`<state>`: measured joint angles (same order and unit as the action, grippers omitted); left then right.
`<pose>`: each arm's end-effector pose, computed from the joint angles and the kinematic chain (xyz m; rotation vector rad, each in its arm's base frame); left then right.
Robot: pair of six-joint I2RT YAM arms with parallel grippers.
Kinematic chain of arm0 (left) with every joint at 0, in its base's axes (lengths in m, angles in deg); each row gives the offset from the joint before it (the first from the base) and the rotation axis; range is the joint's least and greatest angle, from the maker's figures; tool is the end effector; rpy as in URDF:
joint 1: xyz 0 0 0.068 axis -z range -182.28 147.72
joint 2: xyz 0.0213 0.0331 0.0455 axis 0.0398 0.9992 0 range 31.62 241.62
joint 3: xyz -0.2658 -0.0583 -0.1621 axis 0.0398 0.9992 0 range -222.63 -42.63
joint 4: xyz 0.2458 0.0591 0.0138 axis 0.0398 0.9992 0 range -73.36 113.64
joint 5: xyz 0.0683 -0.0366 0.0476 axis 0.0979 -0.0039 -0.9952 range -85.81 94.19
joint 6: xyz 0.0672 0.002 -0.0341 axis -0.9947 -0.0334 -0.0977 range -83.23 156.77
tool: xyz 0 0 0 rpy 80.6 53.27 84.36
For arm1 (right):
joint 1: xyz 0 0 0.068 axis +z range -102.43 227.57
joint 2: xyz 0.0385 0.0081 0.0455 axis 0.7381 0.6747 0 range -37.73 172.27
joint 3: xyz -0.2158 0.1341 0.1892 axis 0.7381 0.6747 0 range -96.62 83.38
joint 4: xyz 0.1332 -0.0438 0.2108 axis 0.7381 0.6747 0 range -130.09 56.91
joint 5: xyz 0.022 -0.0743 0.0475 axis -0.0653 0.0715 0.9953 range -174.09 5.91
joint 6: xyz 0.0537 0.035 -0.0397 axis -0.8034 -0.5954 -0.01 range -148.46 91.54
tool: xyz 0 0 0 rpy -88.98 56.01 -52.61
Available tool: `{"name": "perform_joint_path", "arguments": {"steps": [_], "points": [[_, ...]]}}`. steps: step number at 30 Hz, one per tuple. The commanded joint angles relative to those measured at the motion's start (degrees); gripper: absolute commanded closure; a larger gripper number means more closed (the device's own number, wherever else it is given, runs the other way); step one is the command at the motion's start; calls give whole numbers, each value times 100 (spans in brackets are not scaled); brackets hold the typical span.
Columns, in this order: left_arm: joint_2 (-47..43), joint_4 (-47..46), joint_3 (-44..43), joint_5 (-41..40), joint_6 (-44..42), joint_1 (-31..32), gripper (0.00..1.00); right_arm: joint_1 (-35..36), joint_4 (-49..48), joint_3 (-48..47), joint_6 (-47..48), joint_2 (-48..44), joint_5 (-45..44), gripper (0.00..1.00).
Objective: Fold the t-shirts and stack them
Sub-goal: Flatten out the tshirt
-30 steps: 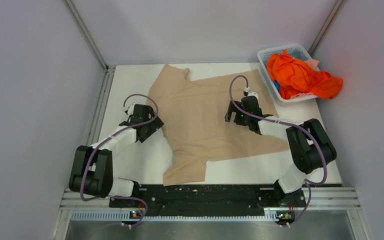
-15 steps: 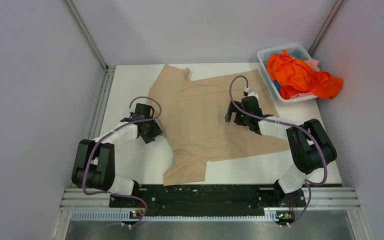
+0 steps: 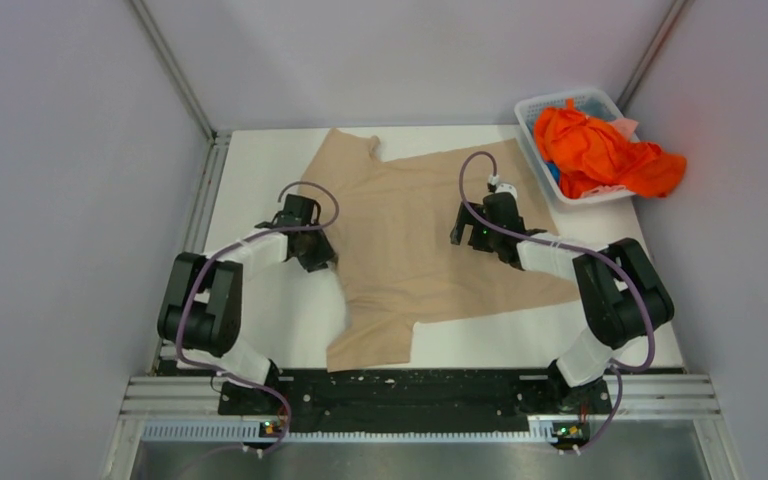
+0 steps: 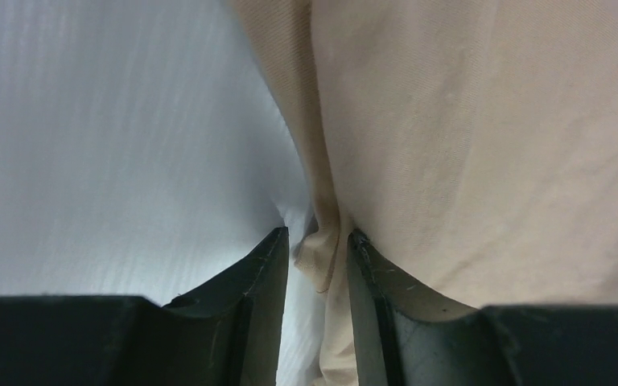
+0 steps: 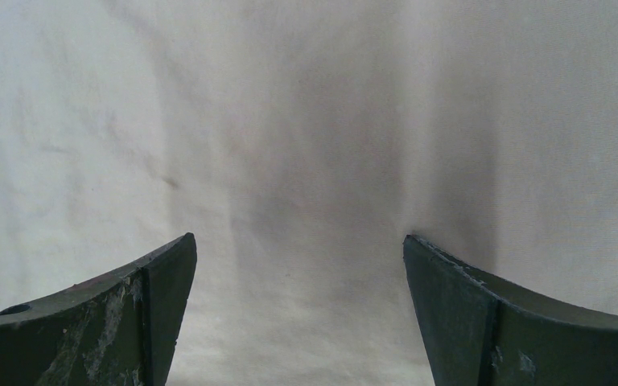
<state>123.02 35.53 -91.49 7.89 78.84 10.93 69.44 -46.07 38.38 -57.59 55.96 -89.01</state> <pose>0.2988 -0.0742 0.1864 -0.6517 2.6222 -0.3966 0.3192 0.1222 0.1911 0.1920 2.3311 0.3501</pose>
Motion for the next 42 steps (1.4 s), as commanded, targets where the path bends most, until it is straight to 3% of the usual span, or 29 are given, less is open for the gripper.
{"name": "perform_joint_path", "arguments": {"steps": [1, 5, 8, 9, 18, 25, 33, 37, 40, 42], "points": [[381, -37, -83, 211, -91, 221, 62, -86, 580, 166, 40, 0, -185, 1], [435, -19, -205, 159, -29, 383, 73, -80, 582, 160, 42, -11, -166, 1], [422, -56, -290, 159, 46, 419, 99, -86, 577, 166, 43, -4, -143, 1], [410, -65, -321, 157, 73, 431, 100, -82, 566, 166, 31, 0, -130, 1], [-116, -284, -670, -88, 175, 1201, 100, -86, 532, 221, 46, -106, -65, 1], [1040, -241, -1835, 169, 324, 1777, 100, -82, 460, 287, 43, -182, -6, 1], [2623, 903, -3721, -310, 374, 2751, 100, -83, 423, 324, 38, -194, -22, 1], [2926, 1238, -4248, -567, 320, 3101, 87, -81, 424, 322, 33, -206, -32, 1], [2719, 1500, -4283, -769, 204, 3126, 83, -80, 436, 333, 38, -241, -47, 1], [2332, 1545, -4084, -1073, 103, 3126, 67, -85, 446, 333, 38, -253, -85, 1]]}}
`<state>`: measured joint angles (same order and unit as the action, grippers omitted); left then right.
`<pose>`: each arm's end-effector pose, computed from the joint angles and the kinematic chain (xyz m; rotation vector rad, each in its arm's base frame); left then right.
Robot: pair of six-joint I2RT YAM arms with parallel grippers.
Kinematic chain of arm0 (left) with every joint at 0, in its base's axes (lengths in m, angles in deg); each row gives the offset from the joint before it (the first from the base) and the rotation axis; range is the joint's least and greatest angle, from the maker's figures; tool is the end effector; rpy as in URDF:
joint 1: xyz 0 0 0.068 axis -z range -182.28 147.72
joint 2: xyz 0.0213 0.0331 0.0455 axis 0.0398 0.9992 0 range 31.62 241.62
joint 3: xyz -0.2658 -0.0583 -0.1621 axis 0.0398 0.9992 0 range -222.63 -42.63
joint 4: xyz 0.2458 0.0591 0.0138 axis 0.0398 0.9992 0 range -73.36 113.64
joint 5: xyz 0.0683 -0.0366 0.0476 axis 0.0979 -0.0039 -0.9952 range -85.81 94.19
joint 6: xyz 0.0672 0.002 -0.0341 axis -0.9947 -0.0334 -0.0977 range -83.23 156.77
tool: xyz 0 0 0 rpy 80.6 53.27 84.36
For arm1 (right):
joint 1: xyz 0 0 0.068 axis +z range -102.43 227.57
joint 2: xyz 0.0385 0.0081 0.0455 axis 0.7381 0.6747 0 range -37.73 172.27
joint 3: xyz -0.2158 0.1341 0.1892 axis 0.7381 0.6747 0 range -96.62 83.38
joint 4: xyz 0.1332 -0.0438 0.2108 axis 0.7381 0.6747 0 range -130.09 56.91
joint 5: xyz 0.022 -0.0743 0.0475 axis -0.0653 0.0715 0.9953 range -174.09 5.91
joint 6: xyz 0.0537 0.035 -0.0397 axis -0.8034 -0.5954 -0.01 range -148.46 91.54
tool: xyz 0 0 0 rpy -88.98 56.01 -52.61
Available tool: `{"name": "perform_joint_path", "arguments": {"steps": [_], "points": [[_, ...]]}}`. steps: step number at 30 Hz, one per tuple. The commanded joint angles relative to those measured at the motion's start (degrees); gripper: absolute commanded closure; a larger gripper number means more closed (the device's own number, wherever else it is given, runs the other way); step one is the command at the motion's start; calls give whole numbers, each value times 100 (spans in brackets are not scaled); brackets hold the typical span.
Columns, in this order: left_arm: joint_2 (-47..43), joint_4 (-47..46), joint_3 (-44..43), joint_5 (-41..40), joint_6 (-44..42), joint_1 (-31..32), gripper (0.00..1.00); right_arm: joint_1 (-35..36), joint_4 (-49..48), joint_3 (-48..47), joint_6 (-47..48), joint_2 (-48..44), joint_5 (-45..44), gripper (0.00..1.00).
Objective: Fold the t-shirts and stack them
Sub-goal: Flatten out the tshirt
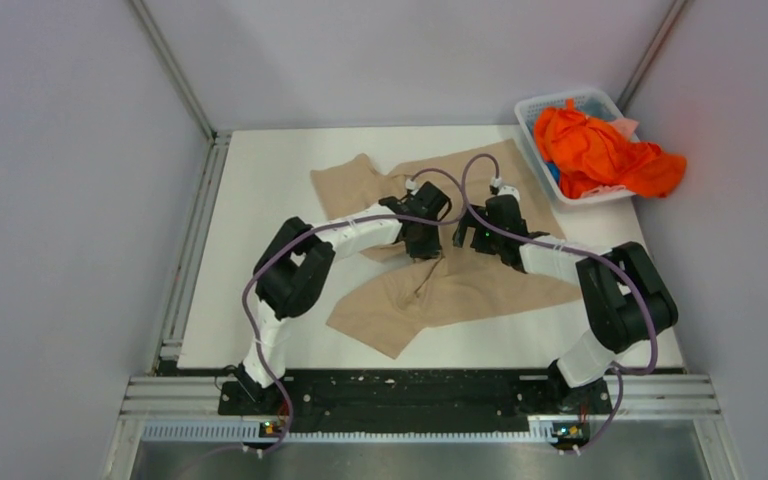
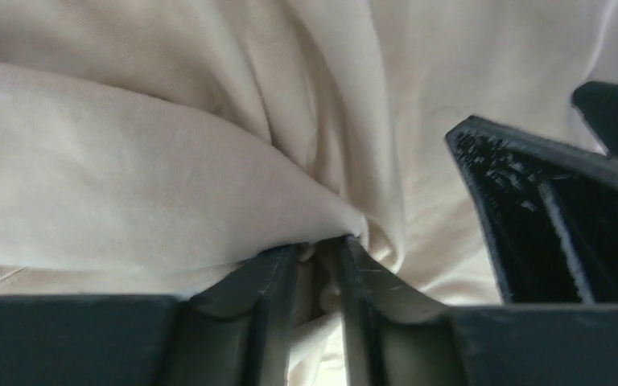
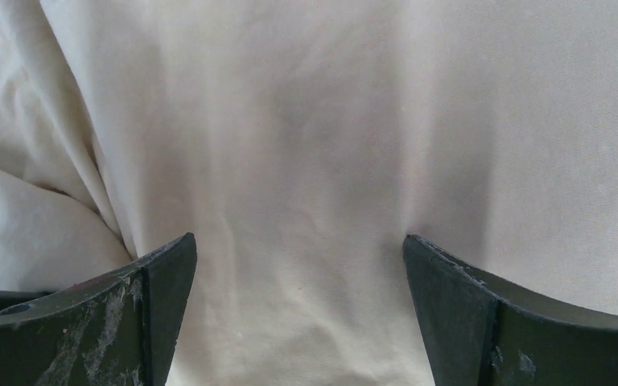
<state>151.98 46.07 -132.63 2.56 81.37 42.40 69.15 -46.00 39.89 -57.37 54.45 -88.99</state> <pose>0.3423 -0.3358 0.1938 -0.0084 2.7058 -0.4859 0.3121 0.1176 0.1914 0.1932 2.3316 0.3455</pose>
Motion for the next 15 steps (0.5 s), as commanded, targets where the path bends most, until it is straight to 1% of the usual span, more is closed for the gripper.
{"name": "perform_joint_path", "arguments": {"steps": [1, 2, 5, 7, 9, 10, 12, 13, 15], "points": [[-811, 493, 177, -664, -232, -21, 58, -58, 441, 188, 17, -119, -93, 1], [-1061, 476, 369, -780, -308, -22, 50, -51, 458, 196, 22, -133, -111, 1], [-1859, 215, 1179, -904, -659, -41, 33, -55, 468, 201, 25, -161, -118, 1], [-2351, -121, 1849, -745, -969, -112, 26, -56, 468, 206, 34, -179, -105, 1], [-2799, -468, 2495, -423, -1286, -242, 20, -53, 478, 217, 37, -197, -102, 1], [-3026, -624, 2781, -272, -1431, -355, 16, -56, 483, 218, 43, -196, -95, 1], [-3292, -875, 3234, 101, -1621, -526, 15, -58, 474, 225, 45, -204, -61, 1], [-3393, -1078, 3453, 456, -1723, -610, 14, -53, 477, 226, 55, -197, -58, 1], [-3457, -1504, 3792, 893, -1795, -735, 12, -51, 489, 210, 56, -192, -48, 1]]}}
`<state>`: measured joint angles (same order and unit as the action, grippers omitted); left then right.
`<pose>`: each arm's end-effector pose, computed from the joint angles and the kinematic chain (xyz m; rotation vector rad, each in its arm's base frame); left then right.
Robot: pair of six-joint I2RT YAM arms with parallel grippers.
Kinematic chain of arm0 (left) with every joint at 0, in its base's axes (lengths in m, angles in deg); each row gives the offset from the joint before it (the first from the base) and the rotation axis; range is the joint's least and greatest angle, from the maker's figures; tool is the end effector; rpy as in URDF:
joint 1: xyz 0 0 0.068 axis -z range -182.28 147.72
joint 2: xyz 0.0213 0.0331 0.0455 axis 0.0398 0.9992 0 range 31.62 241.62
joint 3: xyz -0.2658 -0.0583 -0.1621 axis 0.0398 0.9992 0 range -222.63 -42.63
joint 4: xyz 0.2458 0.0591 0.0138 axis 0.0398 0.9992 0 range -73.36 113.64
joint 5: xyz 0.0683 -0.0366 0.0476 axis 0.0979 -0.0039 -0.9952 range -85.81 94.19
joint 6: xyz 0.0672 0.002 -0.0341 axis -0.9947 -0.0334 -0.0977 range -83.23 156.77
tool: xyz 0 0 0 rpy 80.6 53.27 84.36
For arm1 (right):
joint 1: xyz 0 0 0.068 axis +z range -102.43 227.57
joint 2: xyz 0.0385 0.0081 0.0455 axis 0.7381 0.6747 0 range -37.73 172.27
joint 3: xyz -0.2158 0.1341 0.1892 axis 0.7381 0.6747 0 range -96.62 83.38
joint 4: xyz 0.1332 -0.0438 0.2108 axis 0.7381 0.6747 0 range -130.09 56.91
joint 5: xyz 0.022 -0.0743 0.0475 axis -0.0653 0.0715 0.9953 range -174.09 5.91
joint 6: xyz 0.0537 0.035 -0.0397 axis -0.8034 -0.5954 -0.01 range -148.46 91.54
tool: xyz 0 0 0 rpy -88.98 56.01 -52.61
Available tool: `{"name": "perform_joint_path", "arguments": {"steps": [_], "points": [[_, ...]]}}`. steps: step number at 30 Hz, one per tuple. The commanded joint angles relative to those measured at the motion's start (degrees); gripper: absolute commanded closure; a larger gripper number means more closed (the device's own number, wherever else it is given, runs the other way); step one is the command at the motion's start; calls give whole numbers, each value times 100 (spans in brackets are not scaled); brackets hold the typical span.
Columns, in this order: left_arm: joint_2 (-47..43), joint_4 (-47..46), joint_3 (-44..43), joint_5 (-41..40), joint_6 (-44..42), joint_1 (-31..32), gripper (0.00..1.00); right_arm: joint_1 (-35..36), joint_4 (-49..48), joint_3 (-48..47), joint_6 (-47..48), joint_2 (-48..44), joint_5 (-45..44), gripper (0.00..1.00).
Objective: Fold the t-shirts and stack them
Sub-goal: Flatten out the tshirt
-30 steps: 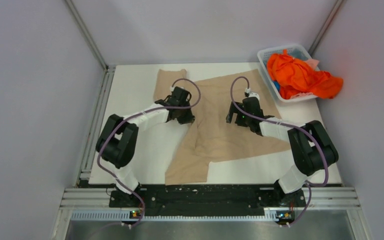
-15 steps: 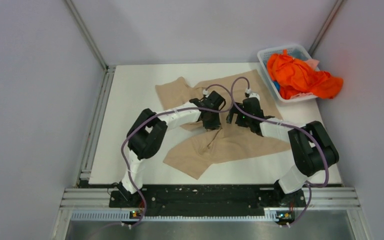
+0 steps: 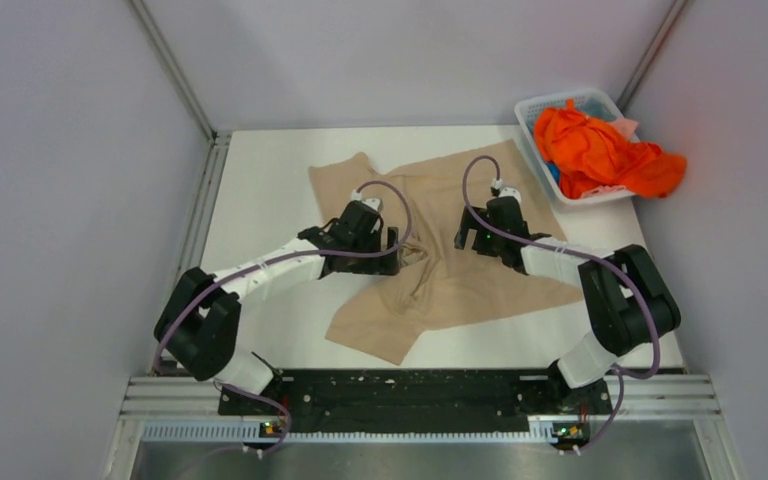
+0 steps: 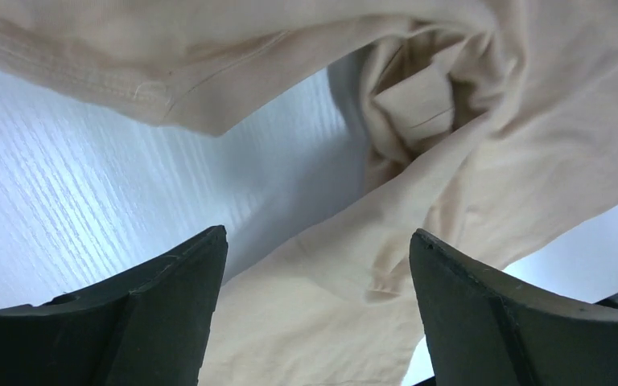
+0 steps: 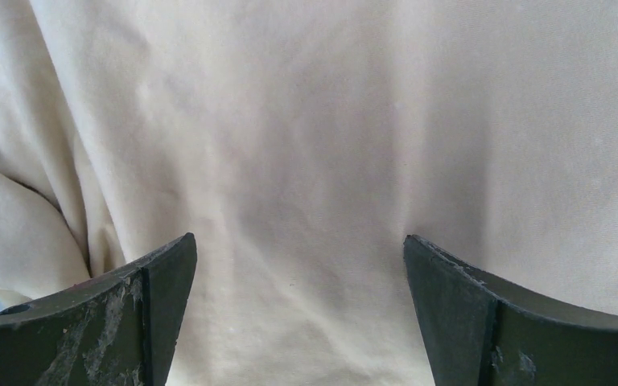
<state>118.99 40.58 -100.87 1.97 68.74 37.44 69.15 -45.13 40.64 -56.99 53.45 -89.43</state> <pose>0.2508 -0.2050 0.2499 0.1565 2.5544 -0.4603 0.3068 0.1150 0.1914 0.1893 2.3399 0.3289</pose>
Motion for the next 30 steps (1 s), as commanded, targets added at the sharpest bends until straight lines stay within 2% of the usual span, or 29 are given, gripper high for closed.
{"name": "perform_joint_path", "arguments": {"steps": [1, 4, 5, 6, 7, 8, 9, 10, 13, 17, 21, 25, 26, 28, 30], "points": [[-115, -1108, 709, 1072, -552, -277, 11, -56, 411, 135, 20, -91, -2, 1], [230, -1201, 669, 1451, -553, -316, 13, -56, 422, 142, 26, -113, -3, 1], [361, -1184, 625, 1493, -530, -315, 18, -53, 429, 143, 29, -114, -10, 1], [486, -1127, 564, 1476, -513, -312, 30, -57, 431, 148, 24, -109, -12, 1], [573, -1015, 495, 1371, -433, -311, 49, -58, 436, 150, 22, -123, -8, 1], [613, -883, 427, 1327, -345, -311, 75, -54, 438, 160, 16, -137, 10, 1], [563, -842, 435, 1362, -295, -306, 94, -52, 429, 163, 15, -154, 19, 1], [432, -846, 507, 1375, -160, -300, 100, -50, 423, 174, 15, -167, 24, 1], [-280, -655, 677, 906, 249, -20, 100, -55, 419, 187, 22, -218, 40, 1], [-711, 513, 51, -758, 1021, 946, 100, -58, 429, 211, 17, -298, 75, 2], [87, 1410, -915, -1436, 1571, 1784, 100, -55, 441, 225, 6, -365, 106, 2], [1263, 1747, -2072, -1160, 1601, 2090, 98, -56, 428, 259, -4, -391, 139, 1], [1537, 1655, -2331, -973, 1518, 2209, 88, -53, 433, 275, -1, -398, 134, 1], [2007, 1523, -2816, -632, 1287, 2406, 61, -56, 419, 299, -8, -416, 119, 1], [2407, 1539, -3284, -335, 1059, 2508, 51, -50, 410, 313, -7, -431, 134, 1]]}}
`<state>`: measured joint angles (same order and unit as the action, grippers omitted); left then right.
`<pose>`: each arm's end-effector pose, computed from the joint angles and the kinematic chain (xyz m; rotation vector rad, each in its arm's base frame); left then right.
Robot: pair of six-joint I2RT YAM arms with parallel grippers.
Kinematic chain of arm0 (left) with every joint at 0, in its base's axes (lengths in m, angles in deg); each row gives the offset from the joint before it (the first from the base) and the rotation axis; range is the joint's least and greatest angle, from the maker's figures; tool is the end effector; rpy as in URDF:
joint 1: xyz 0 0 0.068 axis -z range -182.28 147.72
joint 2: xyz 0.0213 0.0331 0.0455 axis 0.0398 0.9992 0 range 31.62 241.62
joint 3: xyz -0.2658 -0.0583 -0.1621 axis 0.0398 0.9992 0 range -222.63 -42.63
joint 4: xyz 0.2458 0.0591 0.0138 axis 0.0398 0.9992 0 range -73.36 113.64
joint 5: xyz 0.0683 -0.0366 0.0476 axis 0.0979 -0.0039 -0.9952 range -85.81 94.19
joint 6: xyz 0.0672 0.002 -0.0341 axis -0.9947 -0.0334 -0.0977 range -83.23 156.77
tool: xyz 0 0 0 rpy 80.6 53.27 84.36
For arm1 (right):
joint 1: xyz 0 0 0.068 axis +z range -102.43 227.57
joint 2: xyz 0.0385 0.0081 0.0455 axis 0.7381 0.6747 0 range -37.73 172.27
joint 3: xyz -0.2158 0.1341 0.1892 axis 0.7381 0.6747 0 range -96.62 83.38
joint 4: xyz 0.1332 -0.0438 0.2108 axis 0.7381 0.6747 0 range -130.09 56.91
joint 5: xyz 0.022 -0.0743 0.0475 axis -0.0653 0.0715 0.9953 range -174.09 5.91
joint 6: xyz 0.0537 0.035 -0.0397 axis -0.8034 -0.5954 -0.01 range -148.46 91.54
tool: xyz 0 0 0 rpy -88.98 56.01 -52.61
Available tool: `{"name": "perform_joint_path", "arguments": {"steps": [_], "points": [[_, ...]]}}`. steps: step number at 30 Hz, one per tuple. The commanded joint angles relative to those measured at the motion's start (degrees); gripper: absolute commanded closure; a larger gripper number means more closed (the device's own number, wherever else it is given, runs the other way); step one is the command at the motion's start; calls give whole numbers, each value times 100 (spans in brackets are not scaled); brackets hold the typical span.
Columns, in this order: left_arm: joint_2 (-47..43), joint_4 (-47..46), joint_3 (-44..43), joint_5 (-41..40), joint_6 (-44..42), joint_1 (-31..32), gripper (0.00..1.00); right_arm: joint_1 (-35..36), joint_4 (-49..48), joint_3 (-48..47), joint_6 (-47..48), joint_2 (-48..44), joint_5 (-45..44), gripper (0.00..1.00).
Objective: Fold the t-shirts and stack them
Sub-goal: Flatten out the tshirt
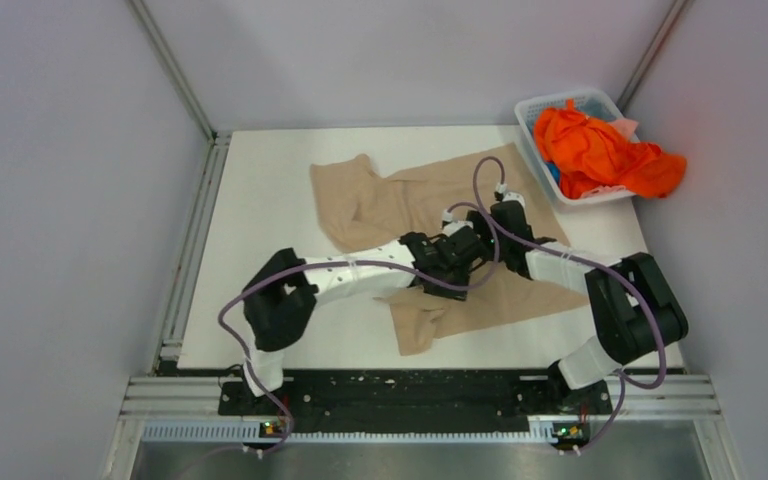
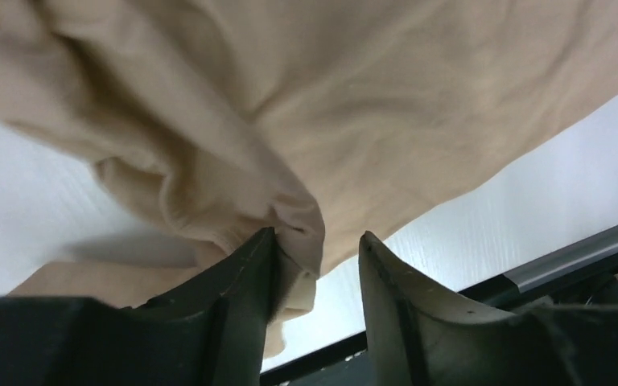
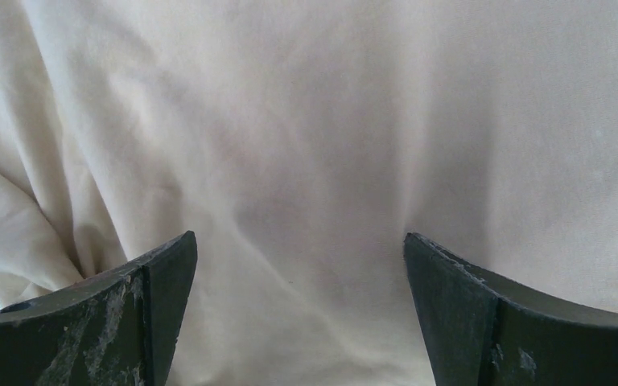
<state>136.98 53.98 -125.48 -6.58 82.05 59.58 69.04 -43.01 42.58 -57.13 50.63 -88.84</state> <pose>0.2047 -0.3572 0.2586 0.3156 2.6315 -0.4259 0.2927 0.1095 0.1923 0.1899 2.3634 0.3307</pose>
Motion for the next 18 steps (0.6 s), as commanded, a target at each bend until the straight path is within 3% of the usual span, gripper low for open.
{"name": "perform_joint_path", "arguments": {"steps": [1, 4, 10, 13, 18], "points": [[738, 183, -979, 644, -321, 313, 45, -46, 189, 128, -4, -156, 80, 1], [718, -234, -911, 1260, -505, 319, 26, -39, 178, 150, -2, -199, 65, 1], [-416, -825, 173, 1660, -899, 326, 14, -55, 197, 153, -3, -189, -45, 1], [-1561, -1087, 1142, 1202, -908, 326, 1, -52, 205, 142, 1, -191, -52, 1], [-2908, -1121, 2537, -249, -429, 48, 1, -57, 220, 133, 10, -192, -45, 1]]}}
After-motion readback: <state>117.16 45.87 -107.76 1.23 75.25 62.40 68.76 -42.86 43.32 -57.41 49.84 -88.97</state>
